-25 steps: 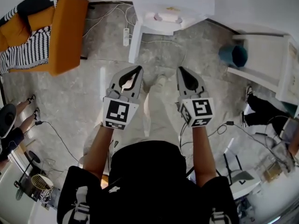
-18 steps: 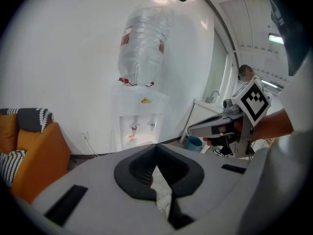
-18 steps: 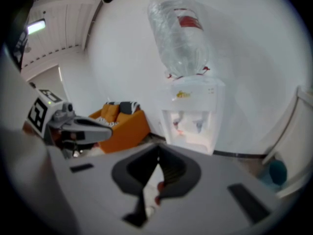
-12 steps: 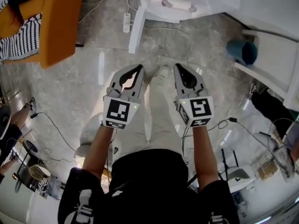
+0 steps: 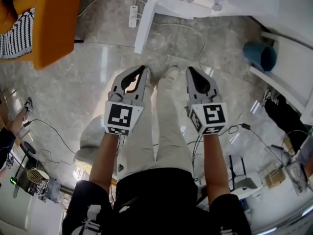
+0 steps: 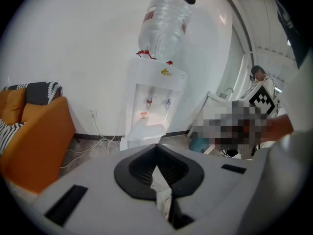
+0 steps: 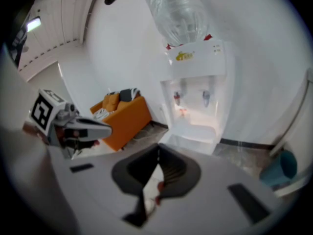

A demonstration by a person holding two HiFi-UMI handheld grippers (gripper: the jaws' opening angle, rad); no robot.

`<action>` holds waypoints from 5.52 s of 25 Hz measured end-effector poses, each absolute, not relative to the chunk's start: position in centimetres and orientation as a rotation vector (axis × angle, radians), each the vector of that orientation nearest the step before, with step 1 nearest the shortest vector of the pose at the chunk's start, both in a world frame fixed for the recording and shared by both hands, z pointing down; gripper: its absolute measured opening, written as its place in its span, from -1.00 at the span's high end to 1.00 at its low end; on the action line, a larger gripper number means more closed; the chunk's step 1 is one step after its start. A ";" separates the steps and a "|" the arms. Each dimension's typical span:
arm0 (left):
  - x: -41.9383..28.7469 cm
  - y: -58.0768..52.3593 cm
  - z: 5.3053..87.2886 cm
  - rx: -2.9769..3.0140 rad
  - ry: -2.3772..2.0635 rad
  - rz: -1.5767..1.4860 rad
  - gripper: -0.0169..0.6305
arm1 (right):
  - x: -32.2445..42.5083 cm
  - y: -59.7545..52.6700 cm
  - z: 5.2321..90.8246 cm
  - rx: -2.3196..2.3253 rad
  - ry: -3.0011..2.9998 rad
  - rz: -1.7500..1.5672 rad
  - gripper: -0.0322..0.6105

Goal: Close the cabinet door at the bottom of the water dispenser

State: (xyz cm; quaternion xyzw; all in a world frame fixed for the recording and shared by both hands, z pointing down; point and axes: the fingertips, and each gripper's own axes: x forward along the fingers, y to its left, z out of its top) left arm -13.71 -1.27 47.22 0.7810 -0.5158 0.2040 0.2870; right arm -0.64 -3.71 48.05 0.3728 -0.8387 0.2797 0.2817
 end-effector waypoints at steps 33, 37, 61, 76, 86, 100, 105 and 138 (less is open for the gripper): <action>-17.4 -0.4 63.3 1.998 -1.296 0.629 0.92 | -5.4 -3.9 61.3 0.796 -2.237 0.805 0.79; -18.2 -0.1 65.3 1.970 -1.302 0.649 0.92 | -5.9 -3.5 62.5 0.754 -2.228 0.794 0.79; -19.3 1.0 74.3 1.836 -1.197 0.703 0.25 | -7.3 -2.7 66.8 0.717 -2.184 0.797 0.79; -17.7 0.7 76.9 1.808 -1.134 0.749 0.15 | -6.4 -2.5 68.1 0.730 -2.178 0.809 0.79; -16.1 0.8 77.0 1.832 -1.065 0.790 0.15 | -4.4 -2.8 68.3 0.792 -2.162 0.835 0.79; -10.4 0.8 77.0 1.916 -0.909 0.843 0.15 | -0.9 -2.5 68.6 0.885 -2.136 0.872 0.79; -8.4 0.6 76.9 1.959 -0.872 0.851 0.15 | 0.5 -2.5 68.7 0.931 -2.129 0.882 0.79; 0.4 -2.6 76.7 2.063 -0.710 0.975 0.15 | 9.5 -4.3 69.1 1.143 -2.083 0.911 0.79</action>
